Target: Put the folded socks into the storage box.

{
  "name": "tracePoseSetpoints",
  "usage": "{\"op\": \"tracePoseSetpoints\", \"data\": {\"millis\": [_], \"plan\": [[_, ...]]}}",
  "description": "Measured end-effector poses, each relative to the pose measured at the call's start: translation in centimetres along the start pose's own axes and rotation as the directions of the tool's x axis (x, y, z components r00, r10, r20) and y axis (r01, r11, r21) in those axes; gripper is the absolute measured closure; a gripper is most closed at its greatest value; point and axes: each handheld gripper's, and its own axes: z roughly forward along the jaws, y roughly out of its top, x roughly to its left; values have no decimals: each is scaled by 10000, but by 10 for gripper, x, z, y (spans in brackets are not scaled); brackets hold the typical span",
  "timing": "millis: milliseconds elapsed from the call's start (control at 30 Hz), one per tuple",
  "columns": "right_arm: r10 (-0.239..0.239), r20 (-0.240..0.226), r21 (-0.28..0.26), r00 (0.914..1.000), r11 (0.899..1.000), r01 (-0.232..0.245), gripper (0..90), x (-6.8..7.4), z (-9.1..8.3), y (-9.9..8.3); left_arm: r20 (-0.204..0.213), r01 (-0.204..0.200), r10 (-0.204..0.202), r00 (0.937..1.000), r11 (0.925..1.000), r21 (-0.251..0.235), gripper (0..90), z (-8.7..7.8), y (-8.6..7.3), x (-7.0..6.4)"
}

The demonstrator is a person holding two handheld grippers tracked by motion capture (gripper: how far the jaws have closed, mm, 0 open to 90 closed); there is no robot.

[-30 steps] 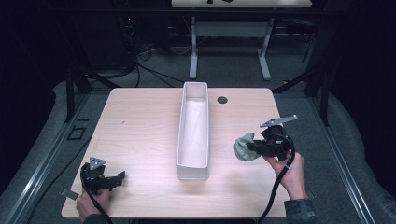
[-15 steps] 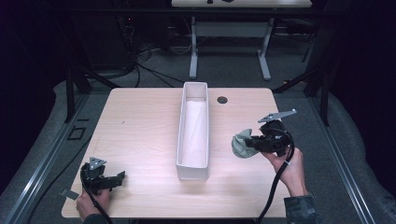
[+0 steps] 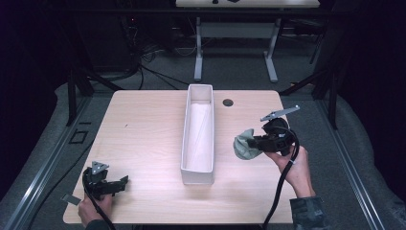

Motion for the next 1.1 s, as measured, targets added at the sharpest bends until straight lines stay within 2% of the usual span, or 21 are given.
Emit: {"op": "tracePoseSetpoints", "data": {"millis": [567, 767, 1100], "plan": [[-430, -309, 120, 9986, 9990, 434, 775, 12, 2, 23, -1, 0, 0, 10000, 10000, 1, 2, 0, 0, 0], [-614, -581, 168, 9964, 9979, 625, 773, 18, 3, 31, 4, -40, 40, 10000, 10000, 28, 2, 0, 0, 0], [-901, -719, 173, 9933, 9956, 916, 771, 29, 6, 43, 14, -45, 45, 10000, 10000, 29, 2, 0, 0, 0]]}}
